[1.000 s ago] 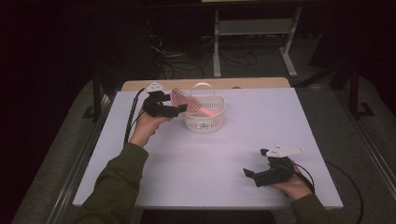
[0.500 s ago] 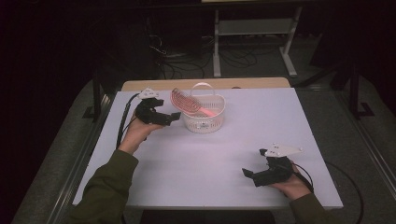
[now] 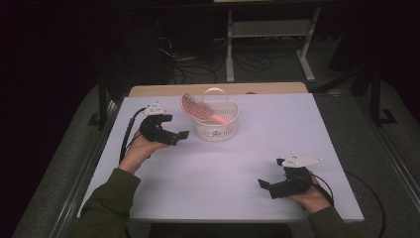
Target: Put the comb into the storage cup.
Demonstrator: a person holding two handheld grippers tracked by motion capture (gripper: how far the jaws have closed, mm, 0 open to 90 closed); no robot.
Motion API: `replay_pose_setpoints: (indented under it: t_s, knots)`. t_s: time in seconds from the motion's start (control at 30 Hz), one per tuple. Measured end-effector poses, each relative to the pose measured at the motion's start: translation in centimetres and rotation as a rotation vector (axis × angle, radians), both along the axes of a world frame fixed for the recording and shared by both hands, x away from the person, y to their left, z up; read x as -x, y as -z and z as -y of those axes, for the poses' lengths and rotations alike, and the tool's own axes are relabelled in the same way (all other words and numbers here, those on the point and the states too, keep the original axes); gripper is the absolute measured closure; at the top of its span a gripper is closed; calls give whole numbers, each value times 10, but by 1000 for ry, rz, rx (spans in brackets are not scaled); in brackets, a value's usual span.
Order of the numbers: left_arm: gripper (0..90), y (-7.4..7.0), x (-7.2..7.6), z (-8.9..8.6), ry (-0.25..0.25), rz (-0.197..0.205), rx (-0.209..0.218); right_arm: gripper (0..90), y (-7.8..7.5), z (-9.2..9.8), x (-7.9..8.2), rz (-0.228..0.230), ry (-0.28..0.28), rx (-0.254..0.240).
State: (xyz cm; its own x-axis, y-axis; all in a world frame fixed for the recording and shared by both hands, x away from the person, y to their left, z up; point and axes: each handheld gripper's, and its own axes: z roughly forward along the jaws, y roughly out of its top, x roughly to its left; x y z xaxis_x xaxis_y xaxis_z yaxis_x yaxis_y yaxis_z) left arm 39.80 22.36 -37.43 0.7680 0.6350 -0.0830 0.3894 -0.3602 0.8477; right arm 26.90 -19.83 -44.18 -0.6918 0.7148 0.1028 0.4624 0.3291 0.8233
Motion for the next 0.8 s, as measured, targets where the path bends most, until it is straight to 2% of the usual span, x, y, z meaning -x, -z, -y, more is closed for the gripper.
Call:
replay_pose_setpoints:
  t_s: [0.5, 0.8]
  knots:
    - [0, 13, 32, -1, 50, 11, -22, 0, 0, 1, 2, -4, 5, 2]
    - [0, 22, 44, -11, 61, -3, -22, 0, 1, 1, 2, -5, 6, 6]
